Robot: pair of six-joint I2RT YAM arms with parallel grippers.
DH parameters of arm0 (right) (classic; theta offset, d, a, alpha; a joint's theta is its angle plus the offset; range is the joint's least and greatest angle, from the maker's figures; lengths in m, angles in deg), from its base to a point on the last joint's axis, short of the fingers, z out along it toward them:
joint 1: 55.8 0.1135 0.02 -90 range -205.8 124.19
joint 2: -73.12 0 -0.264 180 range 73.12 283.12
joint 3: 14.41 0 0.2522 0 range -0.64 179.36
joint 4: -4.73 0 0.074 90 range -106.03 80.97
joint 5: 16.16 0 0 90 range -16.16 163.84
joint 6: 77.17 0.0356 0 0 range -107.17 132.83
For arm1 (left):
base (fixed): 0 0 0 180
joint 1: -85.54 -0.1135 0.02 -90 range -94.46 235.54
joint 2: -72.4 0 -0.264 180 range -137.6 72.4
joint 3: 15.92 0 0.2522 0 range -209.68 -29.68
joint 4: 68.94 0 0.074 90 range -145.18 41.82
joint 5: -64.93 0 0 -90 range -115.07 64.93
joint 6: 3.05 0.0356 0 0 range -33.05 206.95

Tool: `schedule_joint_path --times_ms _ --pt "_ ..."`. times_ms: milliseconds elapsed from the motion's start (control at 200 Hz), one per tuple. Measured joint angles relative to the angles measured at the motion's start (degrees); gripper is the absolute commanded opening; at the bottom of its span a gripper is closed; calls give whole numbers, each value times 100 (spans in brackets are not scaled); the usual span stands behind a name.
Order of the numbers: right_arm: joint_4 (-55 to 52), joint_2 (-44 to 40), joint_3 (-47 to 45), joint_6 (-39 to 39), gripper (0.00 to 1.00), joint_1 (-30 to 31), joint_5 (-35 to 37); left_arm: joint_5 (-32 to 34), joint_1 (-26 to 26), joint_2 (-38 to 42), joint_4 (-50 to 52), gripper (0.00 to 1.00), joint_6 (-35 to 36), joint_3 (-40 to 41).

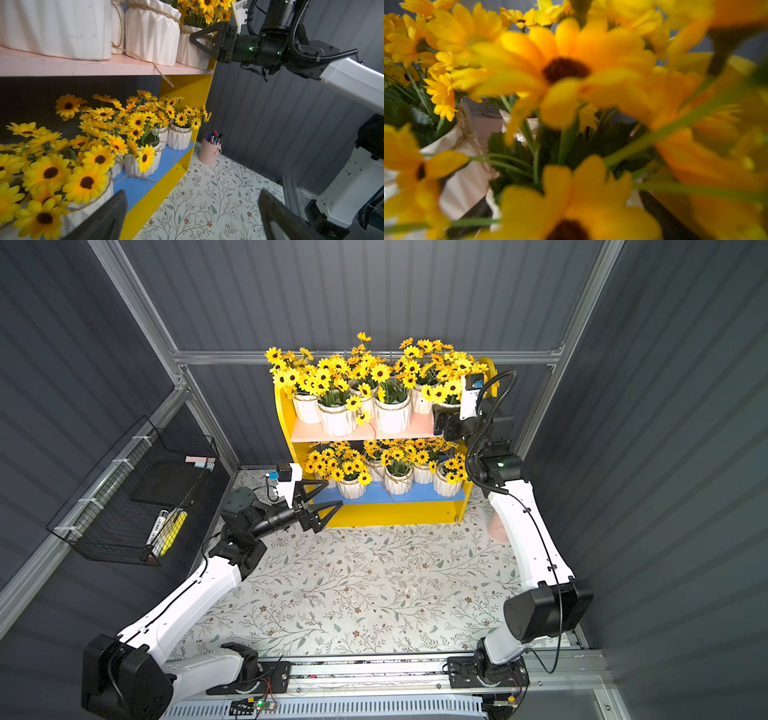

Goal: Take the sunflower pots off the shelves
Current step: Pick up the sunflower pot from the shelf.

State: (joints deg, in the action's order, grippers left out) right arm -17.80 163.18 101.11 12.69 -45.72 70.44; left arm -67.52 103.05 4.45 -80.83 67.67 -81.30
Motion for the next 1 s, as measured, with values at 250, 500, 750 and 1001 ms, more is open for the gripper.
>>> schedule_joint_path --times_ms 250,500,750,1001 --pt "-79 -269 -170 -98 0 -4 42 0 0 0 0 99 22 0" --pt "-107 -426 -179 -125 0 -74 39 0 0 -2 0 99 22 0" --pt "-109 -413 -181 -2 0 -190 -153 0 0 -2 0 99 22 0" --pt "-101 -459 -273 122 0 -184 -446 4 0 -2 2 99 22 0"
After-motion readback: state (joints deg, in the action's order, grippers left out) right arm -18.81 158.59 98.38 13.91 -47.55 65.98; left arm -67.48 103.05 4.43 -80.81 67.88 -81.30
